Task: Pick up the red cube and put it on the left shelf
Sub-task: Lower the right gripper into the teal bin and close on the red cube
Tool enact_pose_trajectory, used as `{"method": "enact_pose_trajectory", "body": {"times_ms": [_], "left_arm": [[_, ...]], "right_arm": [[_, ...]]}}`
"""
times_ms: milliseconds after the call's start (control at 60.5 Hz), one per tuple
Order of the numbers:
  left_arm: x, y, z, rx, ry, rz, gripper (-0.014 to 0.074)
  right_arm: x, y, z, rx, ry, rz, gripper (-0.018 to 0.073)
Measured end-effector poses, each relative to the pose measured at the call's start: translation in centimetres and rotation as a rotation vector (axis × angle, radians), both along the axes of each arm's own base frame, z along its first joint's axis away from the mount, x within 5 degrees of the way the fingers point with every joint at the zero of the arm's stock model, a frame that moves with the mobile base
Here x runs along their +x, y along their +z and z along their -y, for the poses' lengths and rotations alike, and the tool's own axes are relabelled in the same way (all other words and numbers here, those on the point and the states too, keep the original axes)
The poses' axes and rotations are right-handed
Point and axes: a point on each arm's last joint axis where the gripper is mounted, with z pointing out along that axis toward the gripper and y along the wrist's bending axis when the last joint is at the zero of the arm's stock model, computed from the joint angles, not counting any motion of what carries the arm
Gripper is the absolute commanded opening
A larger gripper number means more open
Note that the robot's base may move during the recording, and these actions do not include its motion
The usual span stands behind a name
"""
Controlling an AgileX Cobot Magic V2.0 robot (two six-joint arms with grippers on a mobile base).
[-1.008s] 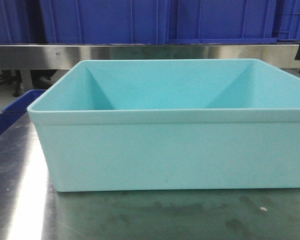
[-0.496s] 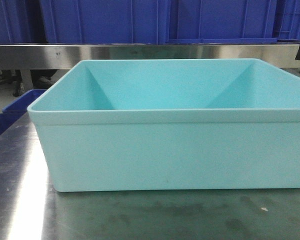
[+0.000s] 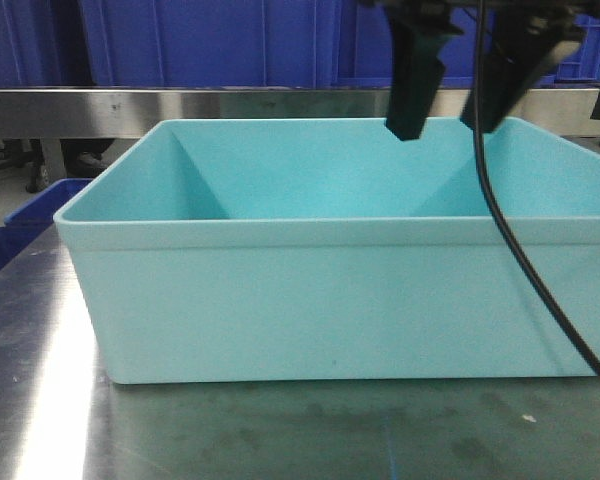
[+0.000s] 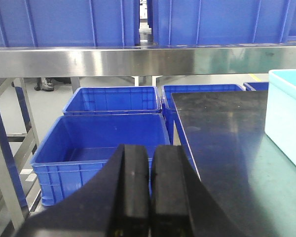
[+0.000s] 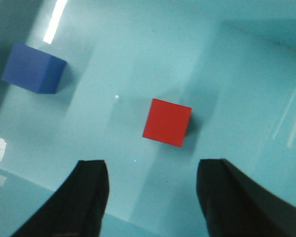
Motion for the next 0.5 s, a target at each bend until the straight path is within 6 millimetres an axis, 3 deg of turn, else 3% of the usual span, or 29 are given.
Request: {"method": "enact_pose_trajectory", "body": {"times_ms": [149, 496], "left_arm": [[0.0, 0.0, 0.0, 0.000, 0.000, 0.000, 0.0102], [0.0, 0.0, 0.0, 0.000, 0.000, 0.000, 0.0102]], "right_arm": [[1.0, -1.2, 0.8, -0.032, -0.035, -0.037, 0.0625], [2.1, -3.2, 0.2, -0.046, -0.036, -0.074, 0.0624]]}}
